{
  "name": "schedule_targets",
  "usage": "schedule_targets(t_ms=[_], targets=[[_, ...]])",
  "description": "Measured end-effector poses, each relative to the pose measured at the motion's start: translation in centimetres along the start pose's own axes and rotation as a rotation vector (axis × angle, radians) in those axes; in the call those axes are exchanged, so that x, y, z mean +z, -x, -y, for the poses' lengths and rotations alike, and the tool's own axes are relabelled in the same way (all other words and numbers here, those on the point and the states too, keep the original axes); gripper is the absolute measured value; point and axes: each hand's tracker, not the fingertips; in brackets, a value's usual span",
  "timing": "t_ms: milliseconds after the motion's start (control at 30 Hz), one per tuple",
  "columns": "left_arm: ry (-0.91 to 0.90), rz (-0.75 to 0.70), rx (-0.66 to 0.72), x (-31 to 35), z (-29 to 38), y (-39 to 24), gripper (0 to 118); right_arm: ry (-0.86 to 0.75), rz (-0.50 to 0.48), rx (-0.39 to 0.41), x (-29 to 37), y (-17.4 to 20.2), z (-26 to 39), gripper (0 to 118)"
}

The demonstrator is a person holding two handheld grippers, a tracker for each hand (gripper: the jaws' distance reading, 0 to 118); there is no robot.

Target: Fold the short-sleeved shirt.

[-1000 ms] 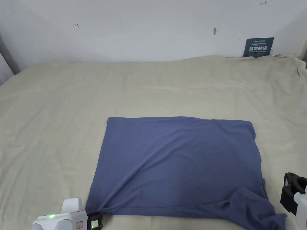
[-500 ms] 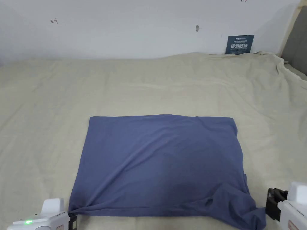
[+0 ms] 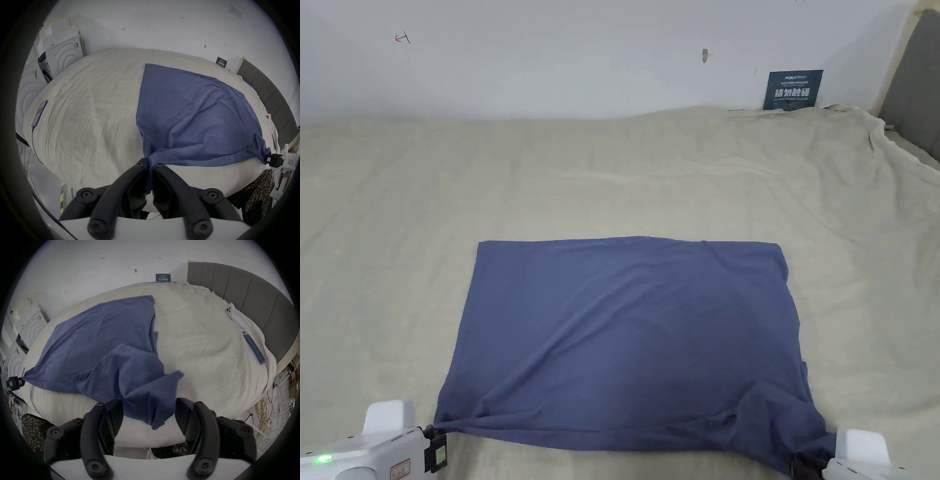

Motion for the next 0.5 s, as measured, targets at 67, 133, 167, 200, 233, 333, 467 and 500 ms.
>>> schedule_targets(t_ms=[67, 133, 167, 200, 233, 333, 467, 500], targets=[[0.002, 0.000, -0.002, -0.2, -0.1, 0.0, 2, -0.010, -0.003, 0.005, 0.3, 0.4, 0.1, 8], [0.001, 0.002, 0.003, -0.2, -0.2, 0.1, 2, -0.040, 0.012, 0.030, 1.3, 0.8, 0.0, 3], [0.000, 0.003, 0.008, -0.2, -0.3, 0.2, 2, -0.057, 0.005, 0.034, 1.7, 0.9, -0.1, 3], [-0.002, 0.007, 0.016, -0.2, -0.4, 0.3, 2, -0.075, -0.001, 0.026, 2.3, 0.9, -0.3, 3], [-0.004, 0.010, 0.023, -0.2, -0.6, 0.4, 2, -0.095, -0.004, 0.018, 3.0, 0.9, -0.6, 2], [-0.011, 0.021, 0.045, -0.2, -1.4, 0.7, 2, -0.160, -0.023, 0.012, 5.2, 1.2, -2.4, 2], [-0.024, 0.033, 0.064, -0.6, -3.1, 1.0, 2, -0.236, -0.036, 0.036, 5.5, 0.1, -5.9, 2], [-0.030, 0.032, 0.064, -0.7, -3.8, 1.1, 2, -0.255, -0.040, 0.043, 5.6, 0.2, -6.9, 2]])
